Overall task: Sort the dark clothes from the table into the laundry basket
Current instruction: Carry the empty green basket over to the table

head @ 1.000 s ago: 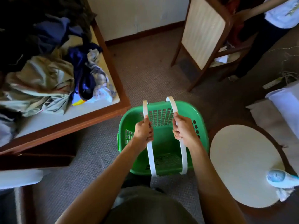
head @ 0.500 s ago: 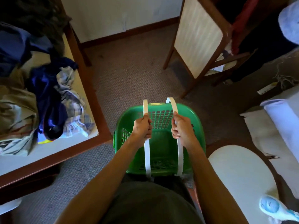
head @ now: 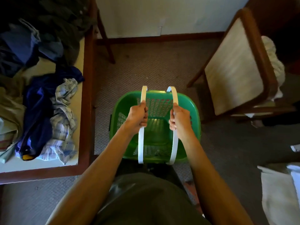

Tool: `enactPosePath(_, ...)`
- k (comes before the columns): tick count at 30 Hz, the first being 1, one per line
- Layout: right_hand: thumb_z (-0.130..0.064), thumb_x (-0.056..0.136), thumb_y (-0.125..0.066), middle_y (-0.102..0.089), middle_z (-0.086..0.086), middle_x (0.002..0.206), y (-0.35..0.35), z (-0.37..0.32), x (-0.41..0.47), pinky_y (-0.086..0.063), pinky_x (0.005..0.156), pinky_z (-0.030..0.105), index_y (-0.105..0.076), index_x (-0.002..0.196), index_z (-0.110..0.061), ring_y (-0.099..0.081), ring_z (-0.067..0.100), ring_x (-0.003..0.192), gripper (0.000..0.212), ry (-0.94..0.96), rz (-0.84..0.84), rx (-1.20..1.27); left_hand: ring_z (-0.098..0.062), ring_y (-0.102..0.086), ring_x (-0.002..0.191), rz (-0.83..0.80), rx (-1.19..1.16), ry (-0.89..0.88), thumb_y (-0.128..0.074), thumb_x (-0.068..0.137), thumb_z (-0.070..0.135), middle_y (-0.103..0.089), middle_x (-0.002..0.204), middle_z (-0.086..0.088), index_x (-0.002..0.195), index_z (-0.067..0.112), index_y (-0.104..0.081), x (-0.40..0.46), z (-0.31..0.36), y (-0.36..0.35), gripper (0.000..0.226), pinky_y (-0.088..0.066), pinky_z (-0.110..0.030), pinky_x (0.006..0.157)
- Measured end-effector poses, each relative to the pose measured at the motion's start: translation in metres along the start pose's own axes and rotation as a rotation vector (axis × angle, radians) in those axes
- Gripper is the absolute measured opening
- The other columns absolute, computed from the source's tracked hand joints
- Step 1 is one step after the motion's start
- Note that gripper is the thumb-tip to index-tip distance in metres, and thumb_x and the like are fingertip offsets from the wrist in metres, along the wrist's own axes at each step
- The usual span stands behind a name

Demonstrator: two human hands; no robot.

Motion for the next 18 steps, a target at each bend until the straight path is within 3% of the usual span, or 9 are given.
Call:
enactPosePath(5, -0.039, 0.105, -0.045, -0.033, -0.002, 0.05, -0.015, -0.084, 0.061, -0.022, 0.041, 0.026, -0.045, 0.068, -0.016, -0.028, 0.014, 0.036, 0.043, 0.073, -0.004, -0.025, -0.009, -0.03, 0.041, 0.049, -0.037, -0.032, -0.039, 0.108, 0.041, -0.036, 0.051, 0.007, 0.079, 0.017, -0.048, 0.048, 0.077, -0.014, 0.039, -0.027, -0.022, 0.037)
enactPosePath(18, -0.033, 0.105, -0.046, -0.042, -0.001, 0.056, -0.119, -0.252, 0.237, -0.03, 0.036, 0.025, -0.053, 0.079, -0.012, -0.037, 0.01, 0.04, 0.034, 0.175, 0.066, -0.092, -0.009, -0.031, 0.04, 0.12, -0.048, -0.07, -0.042, 0.106, 0.045, -0.038, 0.052, 0.006, 0.079, 0.018, -0.05, 0.223, 0.267, 0.013, 0.039, -0.027, -0.024, 0.04)
Point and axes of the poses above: each hand's wrist, its own x-axis towards the middle knuckle, its own y-axis out of the back of the hand, z = x × y, the point moved 10 cm from there along x, towards the middle knuckle
